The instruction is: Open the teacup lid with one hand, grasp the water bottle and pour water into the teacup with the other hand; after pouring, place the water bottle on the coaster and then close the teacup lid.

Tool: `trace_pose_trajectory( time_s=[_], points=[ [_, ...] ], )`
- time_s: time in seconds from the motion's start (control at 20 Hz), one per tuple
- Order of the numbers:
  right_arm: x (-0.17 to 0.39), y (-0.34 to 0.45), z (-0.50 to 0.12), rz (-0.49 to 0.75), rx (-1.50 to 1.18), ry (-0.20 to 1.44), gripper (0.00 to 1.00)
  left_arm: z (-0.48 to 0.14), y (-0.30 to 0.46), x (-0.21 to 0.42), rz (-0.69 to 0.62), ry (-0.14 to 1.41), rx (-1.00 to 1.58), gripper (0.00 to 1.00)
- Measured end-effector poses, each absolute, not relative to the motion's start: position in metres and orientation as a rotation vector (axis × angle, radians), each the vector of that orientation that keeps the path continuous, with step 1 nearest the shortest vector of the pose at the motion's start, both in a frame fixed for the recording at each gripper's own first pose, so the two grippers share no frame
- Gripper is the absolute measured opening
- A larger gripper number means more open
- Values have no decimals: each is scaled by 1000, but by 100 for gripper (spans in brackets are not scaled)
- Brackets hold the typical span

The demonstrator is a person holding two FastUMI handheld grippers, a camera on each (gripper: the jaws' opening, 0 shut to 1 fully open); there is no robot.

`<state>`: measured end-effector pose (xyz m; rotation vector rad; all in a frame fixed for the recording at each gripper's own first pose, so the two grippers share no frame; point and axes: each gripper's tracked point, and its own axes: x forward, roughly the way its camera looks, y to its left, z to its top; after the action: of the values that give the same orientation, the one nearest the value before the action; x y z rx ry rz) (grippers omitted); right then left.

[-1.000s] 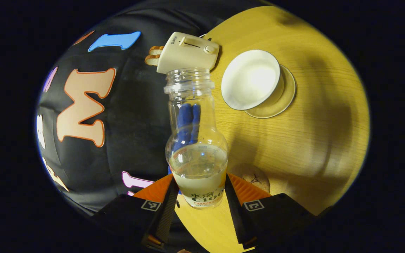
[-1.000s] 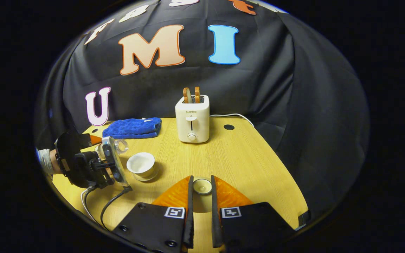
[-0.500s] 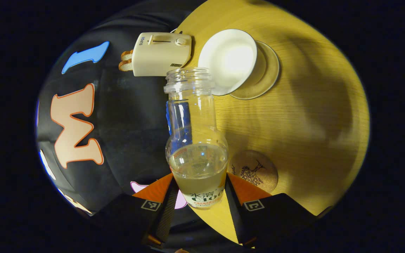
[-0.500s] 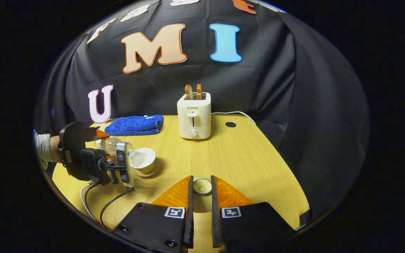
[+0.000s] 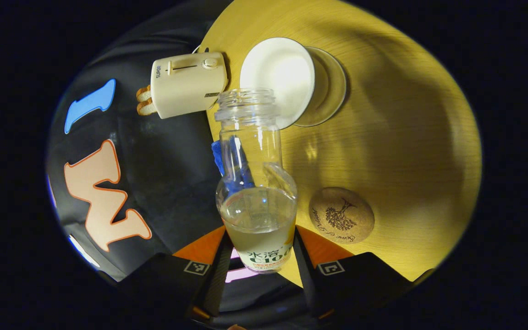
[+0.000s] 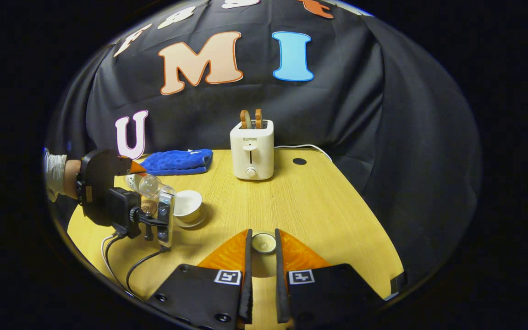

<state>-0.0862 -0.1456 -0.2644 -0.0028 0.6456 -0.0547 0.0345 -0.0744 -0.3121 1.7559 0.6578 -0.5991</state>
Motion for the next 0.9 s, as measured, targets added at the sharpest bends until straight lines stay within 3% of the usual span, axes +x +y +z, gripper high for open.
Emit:
trace_pose_trajectory(
  time_s=[0.9],
  points=[
    [-99,-145,-273,-34,17,648,23,-270,-70,52,-618,690,2084,70]
  ],
)
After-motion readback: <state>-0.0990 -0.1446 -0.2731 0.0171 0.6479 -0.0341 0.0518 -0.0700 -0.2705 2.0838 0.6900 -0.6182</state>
